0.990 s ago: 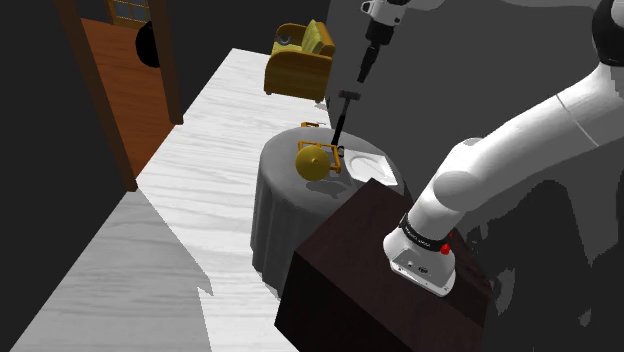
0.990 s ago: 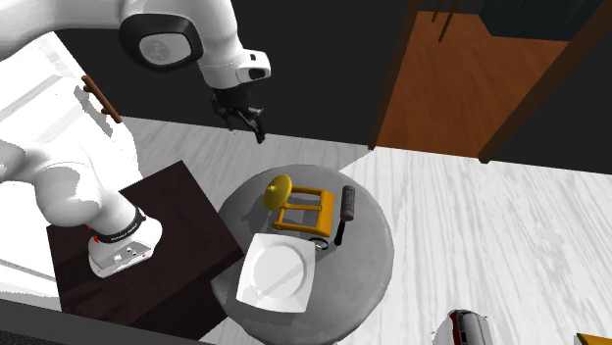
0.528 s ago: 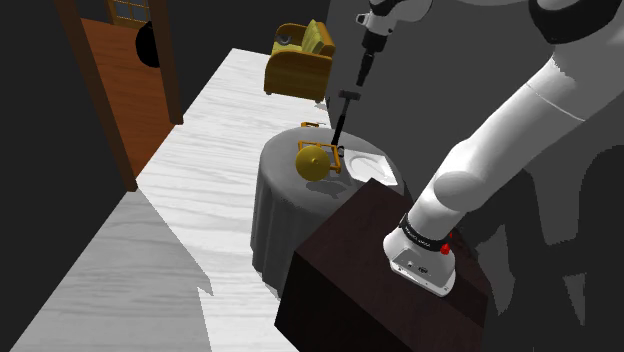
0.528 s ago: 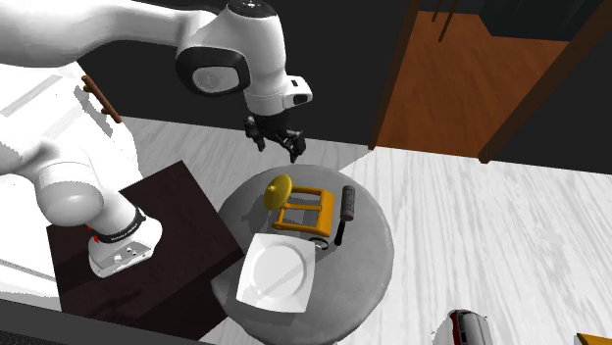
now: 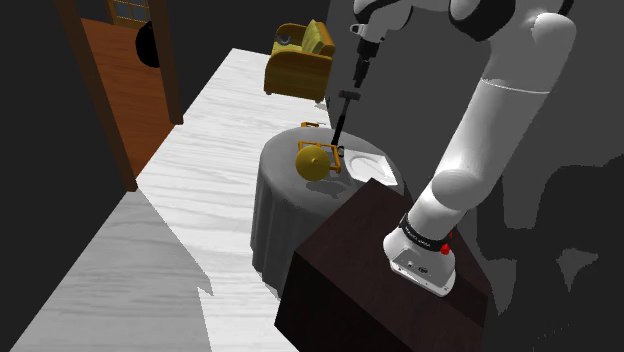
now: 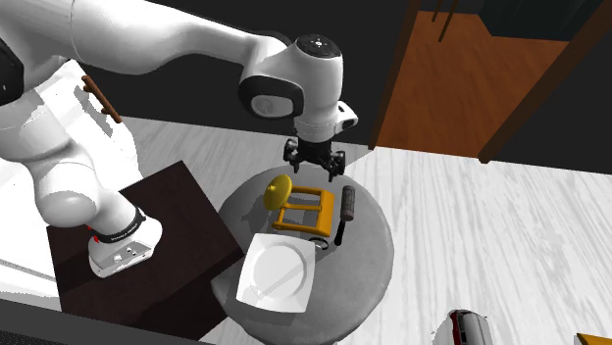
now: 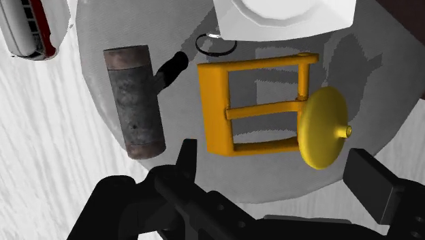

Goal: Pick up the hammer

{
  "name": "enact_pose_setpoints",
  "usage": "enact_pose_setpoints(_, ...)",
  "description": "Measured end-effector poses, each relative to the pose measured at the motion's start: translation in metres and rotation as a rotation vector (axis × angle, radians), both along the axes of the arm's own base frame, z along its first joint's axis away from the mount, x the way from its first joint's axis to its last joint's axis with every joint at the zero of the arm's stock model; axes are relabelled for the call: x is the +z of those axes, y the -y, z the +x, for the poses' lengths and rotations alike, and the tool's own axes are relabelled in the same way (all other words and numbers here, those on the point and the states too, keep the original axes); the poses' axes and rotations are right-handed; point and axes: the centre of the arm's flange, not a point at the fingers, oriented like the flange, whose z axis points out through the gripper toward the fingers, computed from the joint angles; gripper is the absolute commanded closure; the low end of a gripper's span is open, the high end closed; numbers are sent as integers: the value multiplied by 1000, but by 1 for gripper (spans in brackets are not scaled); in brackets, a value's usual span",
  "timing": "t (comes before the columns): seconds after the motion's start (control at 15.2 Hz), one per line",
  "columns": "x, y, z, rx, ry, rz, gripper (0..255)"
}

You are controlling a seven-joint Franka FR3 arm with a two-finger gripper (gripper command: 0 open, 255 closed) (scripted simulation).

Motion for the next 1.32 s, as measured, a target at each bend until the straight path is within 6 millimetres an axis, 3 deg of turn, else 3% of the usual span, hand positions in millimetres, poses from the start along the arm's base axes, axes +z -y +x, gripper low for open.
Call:
enact_pose_setpoints(0.53, -45, 65, 68, 125, -22, 2, 0)
enact_pose_setpoints(1.06, -86, 74, 77, 140, -23, 4, 0)
enact_pose_setpoints(1.12, -88, 73, 76, 140, -23, 4, 255)
enact_pose_setpoints(1.32, -90, 73, 77, 140, -23, 4, 255)
